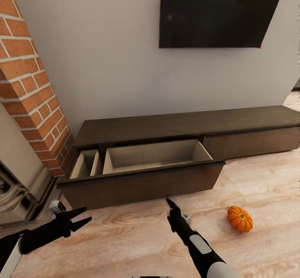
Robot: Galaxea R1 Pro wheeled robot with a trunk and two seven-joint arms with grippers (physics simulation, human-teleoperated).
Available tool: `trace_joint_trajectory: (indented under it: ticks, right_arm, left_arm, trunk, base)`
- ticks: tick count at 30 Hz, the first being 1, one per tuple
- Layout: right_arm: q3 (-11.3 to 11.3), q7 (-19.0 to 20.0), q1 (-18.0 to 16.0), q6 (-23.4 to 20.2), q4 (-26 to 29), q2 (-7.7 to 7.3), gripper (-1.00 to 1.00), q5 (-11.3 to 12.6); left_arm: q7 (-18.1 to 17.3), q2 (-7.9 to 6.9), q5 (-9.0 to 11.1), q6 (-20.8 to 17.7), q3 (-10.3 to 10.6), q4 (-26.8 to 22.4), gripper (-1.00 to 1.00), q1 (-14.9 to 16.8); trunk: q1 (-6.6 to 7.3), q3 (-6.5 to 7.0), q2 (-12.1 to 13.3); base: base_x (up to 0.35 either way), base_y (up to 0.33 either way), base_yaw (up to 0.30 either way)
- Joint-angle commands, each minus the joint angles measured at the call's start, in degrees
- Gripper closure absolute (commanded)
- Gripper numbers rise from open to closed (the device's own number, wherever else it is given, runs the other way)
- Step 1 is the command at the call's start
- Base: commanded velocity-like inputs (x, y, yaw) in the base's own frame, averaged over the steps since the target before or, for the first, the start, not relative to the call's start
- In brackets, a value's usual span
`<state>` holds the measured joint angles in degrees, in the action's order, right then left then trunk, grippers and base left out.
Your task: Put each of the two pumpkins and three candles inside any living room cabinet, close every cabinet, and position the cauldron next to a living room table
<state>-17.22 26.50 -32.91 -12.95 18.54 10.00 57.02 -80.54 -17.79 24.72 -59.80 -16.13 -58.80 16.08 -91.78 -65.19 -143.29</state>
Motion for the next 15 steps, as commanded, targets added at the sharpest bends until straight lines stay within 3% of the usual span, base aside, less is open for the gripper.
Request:
trace_joint_trajectory:
  ticks: [1, 5, 7, 9, 10, 12, 15]
  right_arm:
    - [0.0, -4.1, -0.1, -1.4, 0.1, 0.0, -1.0, 0.0]
    - [0.6, -16.4, -0.3, -5.2, 0.4, -0.63, -1.0, -0.5]
    - [1.0, -18.3, 0.0, -7.0, 0.9, -1.64, -1.0, -0.7]
    - [1.3, -19.5, 0.1, -10.9, 2.3, -3.92, -1.0, -0.9]
    - [1.4, -20.0, 0.3, -14.4, 3.8, -6.19, -1.0, -1.0]
    - [1.5, -20.1, 1.3, -16.7, 5.5, -7.83, -1.0, -1.0]
    - [1.6, -20.3, 2.7, -19.4, 9.3, -8.84, -1.0, -1.5]
  left_arm:
    - [0.2, -0.02, -0.2, 0.0, 0.0, 0.2, -1.0, 0.0]
    - [2.1, -0.11, -1.6, -0.1, 0.0, 0.5, -1.0, 0.0]
    - [3.3, -0.16, -2.3, -0.1, 0.0, 0.5, -1.0, 0.0]
    - [5.6, -0.18, -3.9, -0.1, 0.0, 0.5, -1.0, 0.0]
    - [8.8, -0.11, -6.6, -0.2, -0.1, 0.5, -1.0, 0.0]
    - [11.4, -0.08, -8.8, -0.2, -0.1, 0.5, -1.0, 0.0]
    - [14.8, 0.01, -10.9, -0.1, -0.1, 0.6, -1.0, 0.0]
  trunk:
    - [0.0, 0.0, 0.0]
    - [0.0, 0.0, 0.0]
    - [0.0, 0.0, 0.0]
    - [0.0, 0.0, 0.0]
    - [0.03, 0.22, 0.0]
    - [0.08, 0.66, 0.0]
    - [0.52, 1.25, 0.8]
  base:
    - [-0.226, -0.083, 0.0]
    - [-0.088, -0.034, 0.0]
    - [-0.026, -0.01, 0.0]
    - [-0.011, -0.004, 0.0]
    - [-0.003, -0.001, 0.0]
    - [-0.002, -0.001, 0.0]
    - [0.0, 0.0, 0.0]
